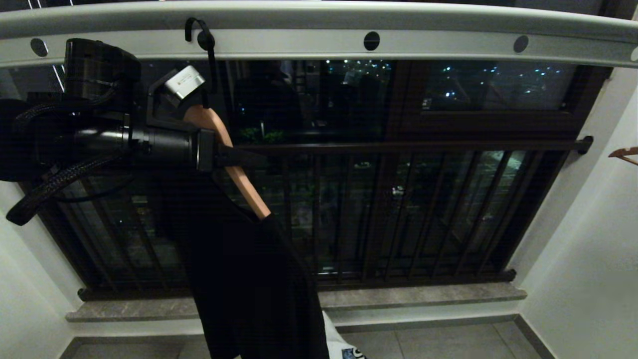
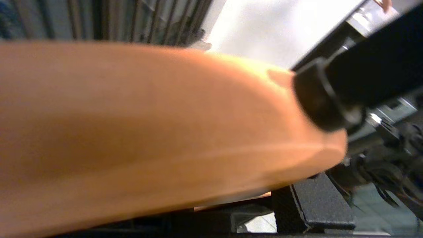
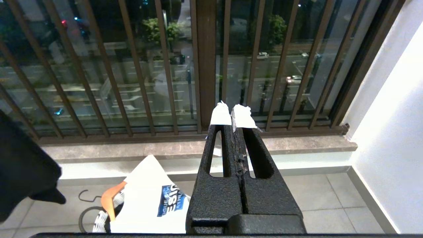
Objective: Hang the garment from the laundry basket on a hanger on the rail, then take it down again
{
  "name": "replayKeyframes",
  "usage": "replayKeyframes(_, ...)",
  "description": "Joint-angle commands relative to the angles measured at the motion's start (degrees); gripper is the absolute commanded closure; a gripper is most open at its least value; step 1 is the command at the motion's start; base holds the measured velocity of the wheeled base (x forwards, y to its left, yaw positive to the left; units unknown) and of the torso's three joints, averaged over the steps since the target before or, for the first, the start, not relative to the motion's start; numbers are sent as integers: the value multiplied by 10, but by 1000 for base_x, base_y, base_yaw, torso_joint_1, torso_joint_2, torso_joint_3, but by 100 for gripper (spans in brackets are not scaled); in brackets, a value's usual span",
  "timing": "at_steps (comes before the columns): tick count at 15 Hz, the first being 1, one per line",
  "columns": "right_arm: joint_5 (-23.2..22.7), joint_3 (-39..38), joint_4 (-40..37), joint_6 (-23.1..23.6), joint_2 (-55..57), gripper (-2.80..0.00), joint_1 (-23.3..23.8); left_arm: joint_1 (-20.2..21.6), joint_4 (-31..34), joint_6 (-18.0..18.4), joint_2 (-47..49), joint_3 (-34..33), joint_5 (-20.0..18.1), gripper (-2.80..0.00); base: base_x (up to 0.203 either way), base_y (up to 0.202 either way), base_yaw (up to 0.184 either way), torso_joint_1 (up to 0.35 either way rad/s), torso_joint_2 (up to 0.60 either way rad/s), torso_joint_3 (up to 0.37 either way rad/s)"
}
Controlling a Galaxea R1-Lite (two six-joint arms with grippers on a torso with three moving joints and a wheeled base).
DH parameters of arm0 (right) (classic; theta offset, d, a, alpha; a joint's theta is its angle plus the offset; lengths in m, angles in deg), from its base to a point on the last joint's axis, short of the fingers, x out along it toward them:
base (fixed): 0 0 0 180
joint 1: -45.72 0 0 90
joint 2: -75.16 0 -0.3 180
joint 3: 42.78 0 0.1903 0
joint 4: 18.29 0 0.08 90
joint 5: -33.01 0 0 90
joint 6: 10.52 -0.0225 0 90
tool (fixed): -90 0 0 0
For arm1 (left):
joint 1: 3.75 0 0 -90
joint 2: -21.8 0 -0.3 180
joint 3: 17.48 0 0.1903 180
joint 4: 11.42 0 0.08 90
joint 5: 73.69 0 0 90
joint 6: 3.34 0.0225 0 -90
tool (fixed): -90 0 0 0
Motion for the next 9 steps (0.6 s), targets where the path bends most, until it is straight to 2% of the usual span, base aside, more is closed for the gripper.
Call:
replayKeyframes(1, 0, 0, 0, 0, 0, 0, 0, 0, 0, 0, -8, -8, -20, 0, 0, 0, 0, 0, 0, 0)
replayKeyframes(4, 0, 0, 0, 0, 0, 0, 0, 0, 0, 16, -17, -25, -29, 0, 0, 0, 0, 0, 0, 0)
replayKeyframes(9, 0, 0, 0, 0, 0, 0, 0, 0, 0, 23, -23, -32, -37, 0, 0, 0, 0, 0, 0, 0)
